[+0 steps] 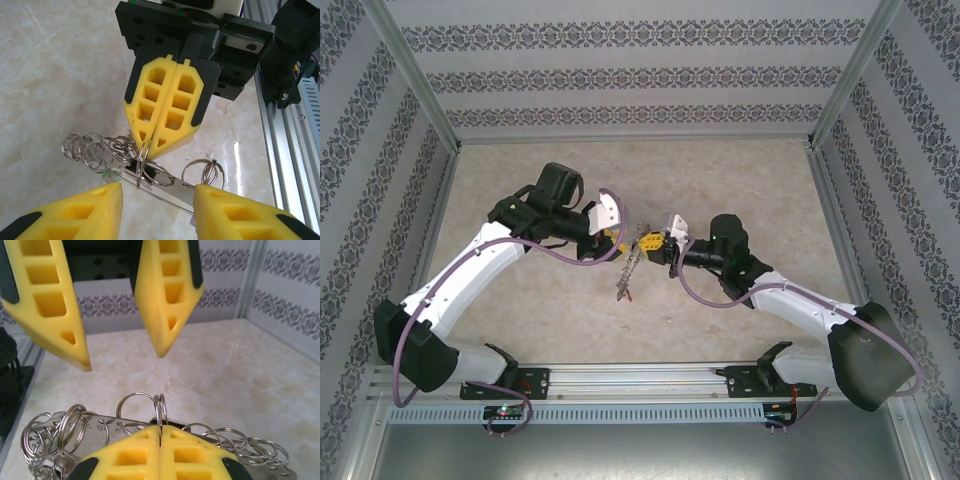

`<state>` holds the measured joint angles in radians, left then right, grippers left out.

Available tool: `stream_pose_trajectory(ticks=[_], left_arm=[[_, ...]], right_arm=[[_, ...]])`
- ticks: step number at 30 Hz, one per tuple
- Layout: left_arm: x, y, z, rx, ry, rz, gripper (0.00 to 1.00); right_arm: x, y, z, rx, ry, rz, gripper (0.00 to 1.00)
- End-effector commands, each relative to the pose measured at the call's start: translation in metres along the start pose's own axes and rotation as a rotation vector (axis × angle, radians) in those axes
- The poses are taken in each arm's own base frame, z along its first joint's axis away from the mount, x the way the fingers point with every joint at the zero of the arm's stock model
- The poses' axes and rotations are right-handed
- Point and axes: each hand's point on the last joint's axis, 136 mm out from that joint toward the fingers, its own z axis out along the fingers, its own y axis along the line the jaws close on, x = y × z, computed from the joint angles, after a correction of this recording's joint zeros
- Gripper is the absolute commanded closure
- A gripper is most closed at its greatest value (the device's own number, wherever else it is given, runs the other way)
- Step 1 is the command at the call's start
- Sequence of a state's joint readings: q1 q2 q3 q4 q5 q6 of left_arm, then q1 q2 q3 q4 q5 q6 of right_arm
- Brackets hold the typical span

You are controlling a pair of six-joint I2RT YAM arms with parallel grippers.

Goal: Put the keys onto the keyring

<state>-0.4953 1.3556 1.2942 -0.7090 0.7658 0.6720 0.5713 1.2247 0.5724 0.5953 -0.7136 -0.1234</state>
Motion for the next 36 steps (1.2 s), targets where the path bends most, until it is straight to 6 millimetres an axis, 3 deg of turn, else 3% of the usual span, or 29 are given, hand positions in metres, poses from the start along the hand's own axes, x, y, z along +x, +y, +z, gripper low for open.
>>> stream_pose_trajectory(ticks=[1,12,27,36], left_arm=[[-0.007,0.005,-0.002,-0.023,-0.039,0.012,0.58],[-0.027,0.026,-0.002,-0.054,-0.057,0.081,0.56],[-0.030,0.014,0.007,0.035,-0.122,0.073,0.68],[-0.021,0.008,0.012,0.071,-0.111,0.067,0.68]], right_arm=[[-0.049,-0.005,-0.010,0.053,-0.170,-0.113,1.00],[-0.048,0.003,-0.011,0.050,-0.182,-0.149,1.00],[-0.047,0.007,-0.005,0.021,-0.178,-0.160,1.00],[-0.053,0.010,-0.004,0.006,-0.196,-0.158,1.00]])
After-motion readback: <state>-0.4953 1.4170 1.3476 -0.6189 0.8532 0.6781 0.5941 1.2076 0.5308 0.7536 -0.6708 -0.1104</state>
